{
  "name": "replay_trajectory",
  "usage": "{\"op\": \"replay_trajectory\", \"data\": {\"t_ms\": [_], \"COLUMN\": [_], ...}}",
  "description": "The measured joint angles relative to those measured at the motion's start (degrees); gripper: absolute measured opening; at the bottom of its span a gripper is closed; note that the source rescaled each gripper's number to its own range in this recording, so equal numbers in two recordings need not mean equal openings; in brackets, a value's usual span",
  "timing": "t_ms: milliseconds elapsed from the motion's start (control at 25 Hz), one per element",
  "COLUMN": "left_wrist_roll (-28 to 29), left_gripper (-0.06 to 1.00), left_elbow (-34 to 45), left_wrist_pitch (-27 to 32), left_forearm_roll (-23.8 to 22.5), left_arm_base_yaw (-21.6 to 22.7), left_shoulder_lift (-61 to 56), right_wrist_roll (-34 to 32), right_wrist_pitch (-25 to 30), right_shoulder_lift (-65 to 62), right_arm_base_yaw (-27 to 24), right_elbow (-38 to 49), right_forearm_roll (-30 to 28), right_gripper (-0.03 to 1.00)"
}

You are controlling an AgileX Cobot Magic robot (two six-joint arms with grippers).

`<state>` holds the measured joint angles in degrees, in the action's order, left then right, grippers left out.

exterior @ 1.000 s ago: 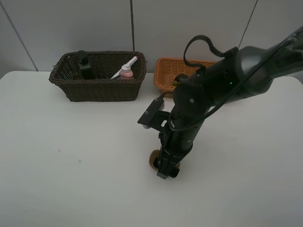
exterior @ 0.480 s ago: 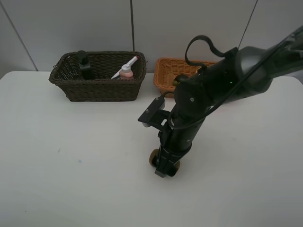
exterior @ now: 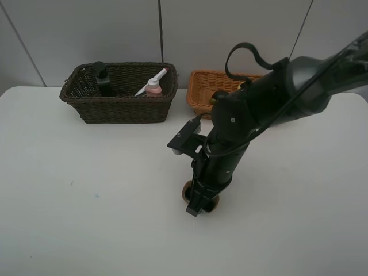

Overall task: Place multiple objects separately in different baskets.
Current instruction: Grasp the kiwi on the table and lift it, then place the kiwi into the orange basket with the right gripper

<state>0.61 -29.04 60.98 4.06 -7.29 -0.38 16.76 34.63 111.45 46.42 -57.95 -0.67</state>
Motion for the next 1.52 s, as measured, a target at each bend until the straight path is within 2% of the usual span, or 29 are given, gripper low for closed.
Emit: {"op": "replay_trajectory", "data": {"t_ms": [80, 280, 440, 720, 880, 1120, 1360, 1520], "left_wrist_roll": [0.00, 0.00, 0.00, 0.00, 0.00, 0.00, 0.00, 0.00], "left_gripper": [0.91, 0.91, 0.91, 0.91, 0.91, 0.91, 0.91, 0.91], "left_elbow": [0.00, 0.00, 0.00, 0.00, 0.00, 0.00, 0.00, 0.00], "left_wrist_pitch": [0.00, 0.00, 0.00, 0.00, 0.00, 0.00, 0.00, 0.00], "left_forearm_roll": [0.00, 0.00, 0.00, 0.00, 0.00, 0.00, 0.00, 0.00], "left_arm_base_yaw": [0.00, 0.00, 0.00, 0.00, 0.00, 0.00, 0.00, 0.00], "left_shoulder_lift": [0.00, 0.00, 0.00, 0.00, 0.00, 0.00, 0.00, 0.00], "right_wrist_roll": [0.01, 0.00, 0.00, -2.69, -3.24, -3.44, -3.44, -4.27], "right_wrist_pitch": [0.38, 1.55, 6.14, 12.42, 12.25, 5.11, 1.98, -0.03], "right_shoulder_lift": [0.00, 0.00, -1.05, -9.85, -8.82, 0.34, 7.77, 9.55], "right_arm_base_yaw": [0.00, 0.00, 0.00, -1.05, -7.73, -19.73, -29.90, -33.18], "right_elbow": [0.00, 0.00, -0.93, -10.10, -18.56, -28.60, -32.62, -32.68], "right_forearm_roll": [0.00, 0.17, 0.23, -1.08, -1.43, -1.06, -0.35, 1.68], "right_gripper": [0.00, 0.01, 0.01, 0.01, 0.01, 0.01, 0.01, 0.01]}}
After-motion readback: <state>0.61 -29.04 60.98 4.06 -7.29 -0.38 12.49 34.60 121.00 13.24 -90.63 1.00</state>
